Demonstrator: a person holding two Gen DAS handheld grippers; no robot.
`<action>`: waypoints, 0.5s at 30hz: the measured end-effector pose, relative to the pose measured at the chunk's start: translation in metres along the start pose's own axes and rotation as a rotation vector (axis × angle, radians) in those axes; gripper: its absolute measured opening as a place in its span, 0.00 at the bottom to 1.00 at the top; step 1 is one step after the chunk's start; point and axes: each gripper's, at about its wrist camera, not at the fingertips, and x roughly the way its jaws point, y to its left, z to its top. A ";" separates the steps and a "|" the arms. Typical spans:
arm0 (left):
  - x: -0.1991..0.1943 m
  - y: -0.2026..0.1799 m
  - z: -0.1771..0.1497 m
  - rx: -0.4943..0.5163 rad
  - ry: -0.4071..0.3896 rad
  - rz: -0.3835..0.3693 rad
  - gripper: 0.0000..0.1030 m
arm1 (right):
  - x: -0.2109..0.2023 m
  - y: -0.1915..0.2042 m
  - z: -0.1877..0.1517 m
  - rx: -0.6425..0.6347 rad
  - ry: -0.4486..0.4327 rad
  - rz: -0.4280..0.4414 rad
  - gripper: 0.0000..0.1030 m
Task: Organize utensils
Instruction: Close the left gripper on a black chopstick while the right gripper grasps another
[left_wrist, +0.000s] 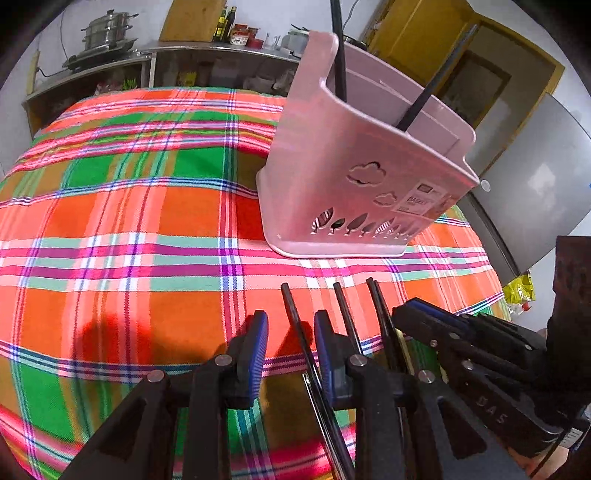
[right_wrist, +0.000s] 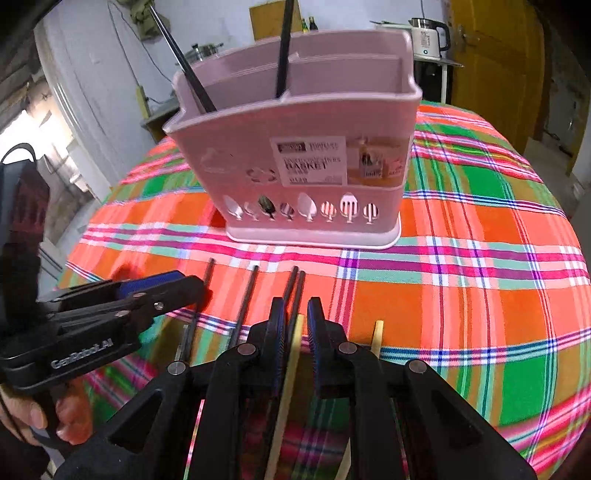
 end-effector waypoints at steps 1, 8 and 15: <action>0.002 0.000 0.001 -0.001 0.001 0.000 0.25 | 0.002 -0.001 0.001 0.002 0.005 0.000 0.12; 0.009 -0.002 0.003 0.006 -0.004 0.005 0.25 | 0.008 0.004 0.005 -0.020 0.022 -0.004 0.12; 0.009 -0.003 0.003 0.016 -0.008 0.031 0.20 | 0.008 -0.005 0.005 -0.019 0.039 -0.035 0.09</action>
